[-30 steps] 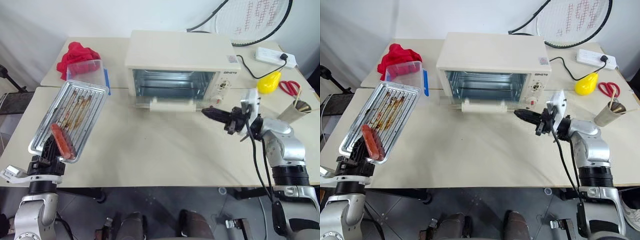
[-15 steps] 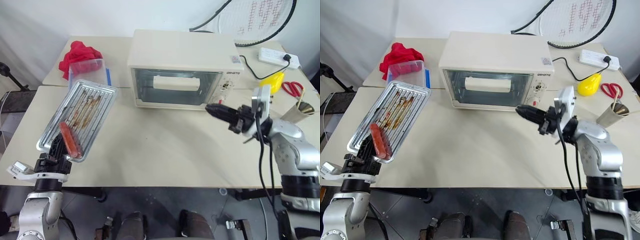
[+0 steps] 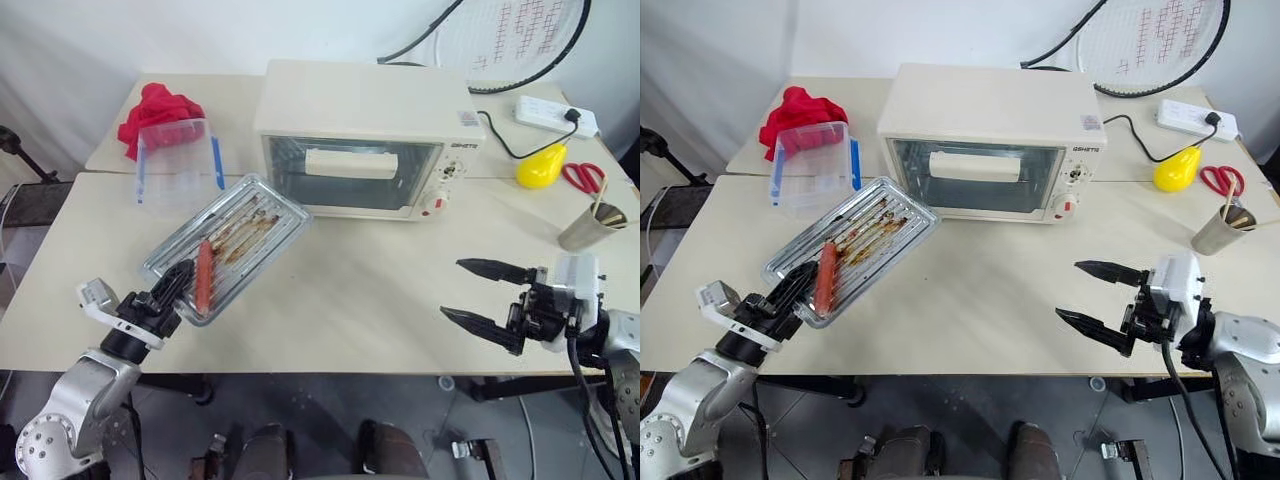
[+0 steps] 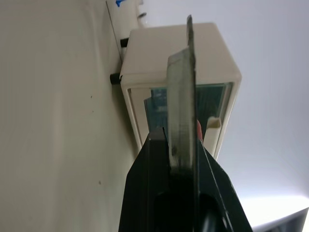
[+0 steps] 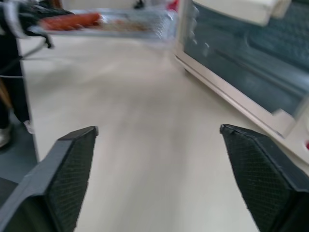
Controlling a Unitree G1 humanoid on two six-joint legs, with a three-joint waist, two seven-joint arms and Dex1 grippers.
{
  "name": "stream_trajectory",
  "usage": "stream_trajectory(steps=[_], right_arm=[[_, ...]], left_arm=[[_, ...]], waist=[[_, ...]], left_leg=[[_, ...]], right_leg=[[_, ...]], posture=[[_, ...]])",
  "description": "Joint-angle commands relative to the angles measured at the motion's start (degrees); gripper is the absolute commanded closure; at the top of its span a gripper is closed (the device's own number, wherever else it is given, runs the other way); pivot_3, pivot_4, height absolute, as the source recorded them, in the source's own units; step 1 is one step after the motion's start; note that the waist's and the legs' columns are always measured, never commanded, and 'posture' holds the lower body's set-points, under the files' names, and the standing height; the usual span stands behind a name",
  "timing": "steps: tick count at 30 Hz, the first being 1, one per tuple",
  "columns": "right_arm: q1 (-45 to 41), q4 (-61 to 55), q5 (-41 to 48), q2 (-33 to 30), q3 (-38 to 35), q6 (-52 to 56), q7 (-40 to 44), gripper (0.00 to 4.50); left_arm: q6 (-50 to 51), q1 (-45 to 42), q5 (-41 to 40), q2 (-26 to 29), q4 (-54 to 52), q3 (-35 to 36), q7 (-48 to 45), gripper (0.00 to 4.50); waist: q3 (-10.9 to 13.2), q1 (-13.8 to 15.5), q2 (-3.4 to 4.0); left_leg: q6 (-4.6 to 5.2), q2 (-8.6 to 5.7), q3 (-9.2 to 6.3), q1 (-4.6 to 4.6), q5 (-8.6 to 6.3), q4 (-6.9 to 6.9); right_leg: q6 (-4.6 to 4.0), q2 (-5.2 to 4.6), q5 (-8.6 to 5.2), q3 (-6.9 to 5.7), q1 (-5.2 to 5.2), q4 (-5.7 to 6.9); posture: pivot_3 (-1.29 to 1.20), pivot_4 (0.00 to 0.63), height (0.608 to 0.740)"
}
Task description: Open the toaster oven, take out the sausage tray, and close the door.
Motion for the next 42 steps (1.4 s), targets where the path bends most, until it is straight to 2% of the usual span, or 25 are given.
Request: stream_trajectory(steps=[1, 4, 8, 14, 21, 24, 28, 31, 33, 40, 42], right_arm=[[5.0, -6.0, 5.4, -0.2, -5.5, 2.4, -1.7, 0.01], [10.1, -9.4, 5.5, 0.2, -7.1, 1.8, -2.3, 0.01], [12.5, -12.2, 6.8, 0.4, -8.0, 2.0, -4.5, 0.01], [13.5, -14.5, 7.9, -0.2, -7.6, 2.5, -7.0, 0.01], [12.9, -14.3, 7.8, -1.1, -6.9, 2.6, -7.0, 0.01], [13.2, -14.3, 8.2, -1.9, -7.3, 3.2, -6.7, 0.01], [15.0, -15.2, 7.9, -2.7, -8.0, 3.9, -6.2, 0.01], [17.0, -16.4, 8.3, -2.6, -9.2, 4.1, -6.8, 0.01], [19.0, -17.1, 8.1, -2.5, -10.7, 4.1, -6.5, 0.01], [23.4, -17.8, 8.6, -1.5, -14.7, 3.7, -6.2, 0.01], [26.5, -18.5, 8.6, -0.4, -16.6, 3.2, -5.5, 0.01]], left_arm=[[6.6, -5.4, -0.8, 3.3, 4.8, -7.6, -2.4, 4.50], [9.6, -10.2, -0.8, 5.2, 10.1, -12.8, -3.1, 4.50], [10.1, -13.2, -0.8, 5.3, 13.8, -12.3, -3.1, 4.50], [10.4, -10.6, -0.8, 5.1, 14.0, -9.3, -3.3, 4.50], [15.4, -7.5, -0.8, 8.2, 12.5, -11.3, -9.3, 4.50], [20.1, -10.8, -0.8, 15.3, 15.9, -15.9, -12.8, 4.50], [23.4, -17.9, -0.8, 20.8, 21.0, -23.9, -15.5, 4.50], [25.3, -24.4, 3.2, 21.4, 25.6, -28.8, -17.6, 4.50], [26.6, -30.0, 7.8, 19.9, 29.7, -31.6, -19.8, 4.50], [27.9, -40.8, 27.3, 15.3, 37.7, -36.6, -31.0, 4.50], [26.4, -44.4, 34.7, 13.0, 39.9, -40.1, -35.9, 4.50]], waist=[[0.0, 1.2, 0.01], [0.0, 2.9, 0.02], [0.0, 2.3, -0.02], [0.0, 0.9, 0.00], [0.0, 0.6, 0.00], [0.0, 0.8, -0.02], [0.0, 1.4, -0.01], [0.0, 1.3, -0.01], [0.0, 1.2, -0.02], [0.0, 0.9, -0.04], [0.0, 0.8, -0.04]], left_leg=[[0.00, -0.01, -0.02, -0.01, 0.00, 0.00], [-0.05, -0.11, -0.30, -0.09, 0.08, 0.02], [-0.04, -0.15, -0.25, -0.06, 0.09, 0.02], [-0.10, -0.02, -0.17, -0.02, 0.10, -0.09], [-0.10, -0.02, -0.10, 0.00, 0.10, -0.09], [-0.10, -0.02, -0.09, -0.01, 0.09, -0.09], [-0.10, -0.06, -0.10, -0.02, 0.09, -0.09], [-0.07, -0.08, -0.03, -0.02, 0.07, -0.09], [-0.07, -0.09, -0.03, -0.04, 0.07, -0.10], [-0.09, -0.05, 0.46, -0.04, 0.10, -0.10], [-0.10, 0.04, 0.55, -0.04, 0.10, -0.13]], right_leg=[[0.00, -0.02, 0.00, 0.00, 0.00, 0.00], [0.00, -0.02, 0.00, 0.04, 0.04, 0.00], [0.02, -0.03, 0.06, 0.27, 0.07, -0.01], [0.00, 0.14, 0.05, 0.31, -0.02, 0.01], [0.00, 0.15, 0.05, 0.40, -0.06, 0.00], [0.00, 0.15, 0.05, 0.41, -0.07, -0.01], [-0.01, 0.12, 0.04, 0.41, -0.09, 0.02], [-0.01, 0.12, 0.04, 0.47, -0.09, 0.00], [0.00, 0.15, 0.04, 0.44, -0.10, -0.02], [0.02, 0.28, 0.05, 0.44, -0.10, -0.04], [0.02, 0.39, 0.05, 0.49, -0.13, -0.09]], posture=[[0.00, 0.150, 0.740], [0.00, 0.150, 0.740], [0.00, 0.150, 0.740], [0.00, 0.150, 0.740], [0.00, 0.150, 0.740], [0.00, 0.150, 0.740], [0.00, 0.150, 0.740], [0.00, 0.150, 0.740], [0.00, 0.150, 0.740], [0.00, 0.150, 0.740], [0.00, 0.150, 0.740]])
